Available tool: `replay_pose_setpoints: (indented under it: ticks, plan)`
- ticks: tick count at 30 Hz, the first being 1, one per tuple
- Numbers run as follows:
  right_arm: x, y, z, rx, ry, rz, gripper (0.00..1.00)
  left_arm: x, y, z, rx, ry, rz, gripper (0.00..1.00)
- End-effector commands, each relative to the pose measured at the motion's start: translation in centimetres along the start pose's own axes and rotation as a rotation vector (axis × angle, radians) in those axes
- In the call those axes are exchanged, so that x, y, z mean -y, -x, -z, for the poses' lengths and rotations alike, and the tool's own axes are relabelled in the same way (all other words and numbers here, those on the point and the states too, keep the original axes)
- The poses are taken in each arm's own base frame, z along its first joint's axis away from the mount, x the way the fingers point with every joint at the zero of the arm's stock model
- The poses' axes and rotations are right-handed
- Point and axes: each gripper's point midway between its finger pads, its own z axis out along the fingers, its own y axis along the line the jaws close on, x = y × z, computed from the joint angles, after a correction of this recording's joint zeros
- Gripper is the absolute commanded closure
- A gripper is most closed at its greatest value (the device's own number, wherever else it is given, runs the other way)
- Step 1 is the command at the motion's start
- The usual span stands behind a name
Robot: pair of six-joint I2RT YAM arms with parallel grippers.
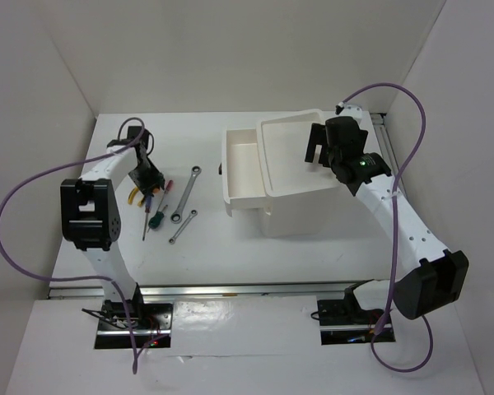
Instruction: Sort the tools into containers
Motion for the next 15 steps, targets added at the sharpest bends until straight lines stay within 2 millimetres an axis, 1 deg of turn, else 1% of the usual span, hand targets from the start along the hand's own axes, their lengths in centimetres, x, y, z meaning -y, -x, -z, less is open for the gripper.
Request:
replay_pose_setpoints:
  ticks: [1, 2, 4, 5, 6, 7, 8, 9, 10, 12, 13, 14, 15]
  plan:
    - [0.9, -2.1, 0.2, -0.064, -0.033, 0.059, 0.00, 3.4, 3.7, 8.0, 0.185, -0.178, -0.066, 1.00]
    - [0.9, -2.1, 0.2, -0.064, -0.033, 0.059, 0.00, 3.9, 4.6, 10.5, 0.240, -0.221, -0.061, 1.00]
    - [0.9, -2.4, -0.1, -0.072, -0.036, 0.063, 0.00, 5.4, 4.5, 13.1, 0.276, -0.289, -0.111, 1.00]
    - [0.9, -2.4, -0.1, -0.072, -0.036, 0.063, 0.00, 5.7, 4.8, 14.3, 0.298, -0.317, -0.125, 1.00]
    - [1.0, -2.3, -0.1, -0.069, -0.044, 0.063, 0.00, 7.2, 4.5, 16.3, 0.305, -0.391, -0.158, 1.00]
    - [1.0, -2.3, -0.1, -0.069, -0.044, 0.063, 0.00, 8.0, 3.9, 18.5, 0.327, -0.446, -0.190, 1.00]
    - [1.0, -2.3, -0.1, -0.069, -0.044, 0.063, 0.00, 8.7, 3.5, 19.9, 0.341, -0.487, -0.219, 1.00]
    - [1.0, -2.3, -0.1, -0.069, -0.044, 0.063, 0.00, 10.1, 2.6, 21.8, 0.348, -0.564, -0.263, 1.00]
    - [1.0, -2.3, -0.1, -0.069, -0.044, 0.063, 0.00, 12.0, 1.2, 25.0, 0.397, -0.657, -0.315, 1.00]
    - [1.2, -2.2, -0.1, -0.066, -0.053, 0.063, 0.00, 14.0, -1.3, 27.7, 0.403, -0.765, -0.394, 1.00]
    - [1.2, -2.4, 0.0, -0.074, -0.056, 0.067, 0.00, 14.8, -2.5, 28.5, 0.390, -0.801, -0.424, 1.00]
    - [1.2, -2.1, 0.0, -0.066, -0.053, 0.063, 0.00, 16.1, -4.7, 30.1, 0.371, -0.865, -0.468, 1.00]
    - [1.3, -2.3, 0.1, -0.074, -0.056, 0.067, 0.00, 16.8, -5.8, 30.7, 0.354, -0.901, -0.486, 1.00]
